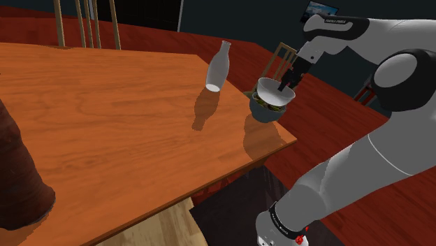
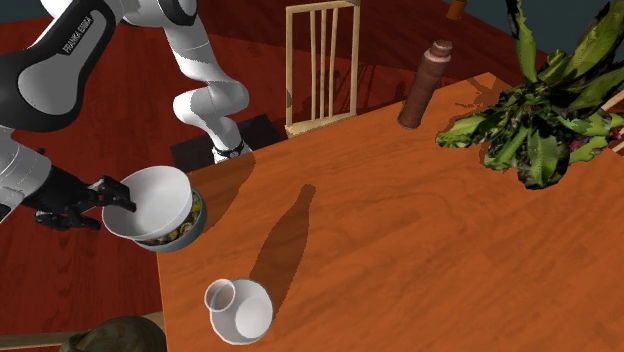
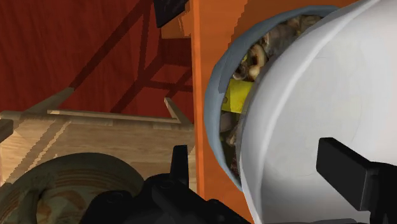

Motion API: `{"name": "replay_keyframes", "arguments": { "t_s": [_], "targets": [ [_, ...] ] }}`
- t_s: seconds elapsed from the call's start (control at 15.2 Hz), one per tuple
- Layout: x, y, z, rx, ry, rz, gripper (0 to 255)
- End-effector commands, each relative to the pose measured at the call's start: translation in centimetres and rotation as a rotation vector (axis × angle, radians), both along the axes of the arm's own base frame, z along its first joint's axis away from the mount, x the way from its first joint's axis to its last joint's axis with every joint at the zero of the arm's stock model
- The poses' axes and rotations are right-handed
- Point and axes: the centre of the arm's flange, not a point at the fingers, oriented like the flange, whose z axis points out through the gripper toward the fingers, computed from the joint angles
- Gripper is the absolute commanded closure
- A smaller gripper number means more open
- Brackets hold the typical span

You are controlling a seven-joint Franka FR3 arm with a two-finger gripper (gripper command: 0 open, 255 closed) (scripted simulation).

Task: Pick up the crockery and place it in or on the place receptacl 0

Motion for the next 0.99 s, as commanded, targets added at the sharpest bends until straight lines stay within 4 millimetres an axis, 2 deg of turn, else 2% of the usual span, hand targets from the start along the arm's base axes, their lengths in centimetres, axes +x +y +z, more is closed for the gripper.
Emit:
{"name": "replay_keyframes", "arguments": {
  "t_s": [0.0,0.13,0.4,0.92],
  "targets": [
    [0.0,0.0,0.0,0.0,0.0,0.0,0],
    [0.0,0.0,0.0,0.0,0.0,0.0,0],
    [-0.1,-1.1,4.8,0.0,0.0,0.0,0],
    [-0.1,-1.1,4.8,0.0,0.0,0.0,0]
  ]
}}
